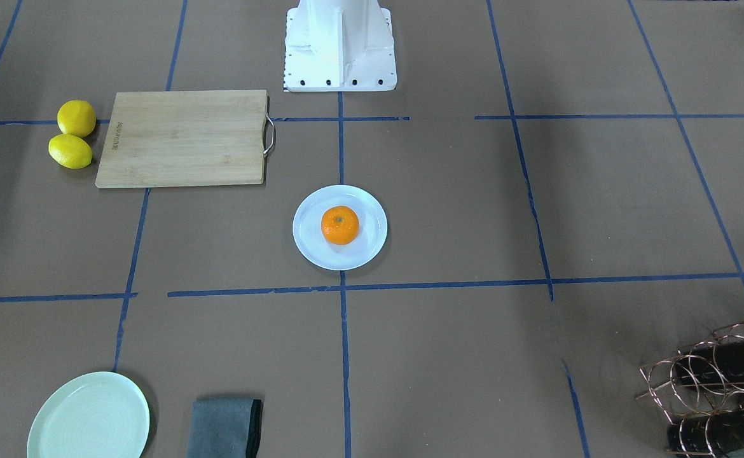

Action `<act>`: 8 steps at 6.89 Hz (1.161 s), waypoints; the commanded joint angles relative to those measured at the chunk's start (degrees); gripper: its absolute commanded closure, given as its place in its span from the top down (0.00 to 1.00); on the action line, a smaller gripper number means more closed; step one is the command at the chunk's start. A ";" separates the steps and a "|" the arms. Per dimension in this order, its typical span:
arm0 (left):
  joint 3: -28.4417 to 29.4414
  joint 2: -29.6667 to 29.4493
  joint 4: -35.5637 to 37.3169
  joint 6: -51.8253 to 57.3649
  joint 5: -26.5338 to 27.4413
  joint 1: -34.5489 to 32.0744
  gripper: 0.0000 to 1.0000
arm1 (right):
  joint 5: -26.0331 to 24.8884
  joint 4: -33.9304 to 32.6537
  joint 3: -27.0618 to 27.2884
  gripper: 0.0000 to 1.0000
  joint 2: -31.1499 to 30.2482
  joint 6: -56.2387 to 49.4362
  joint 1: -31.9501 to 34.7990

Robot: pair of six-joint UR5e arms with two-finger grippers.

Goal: Pick orange to plate

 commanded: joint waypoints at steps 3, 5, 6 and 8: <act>-0.07 0.00 -0.09 -0.01 0.26 -0.04 1.00 | 0.05 0.11 -0.57 1.00 0.08 -0.09 0.00; 0.02 0.09 0.00 -0.01 0.26 -0.04 1.00 | 0.05 0.11 -0.66 1.00 0.08 -0.09 0.00; 0.10 0.09 0.00 -0.01 0.26 -0.04 1.00 | 0.05 0.11 -0.66 1.00 0.08 -0.09 0.00; 0.11 0.09 0.00 -0.01 0.35 -0.04 1.00 | -0.03 0.11 -0.66 1.00 0.08 -0.09 0.00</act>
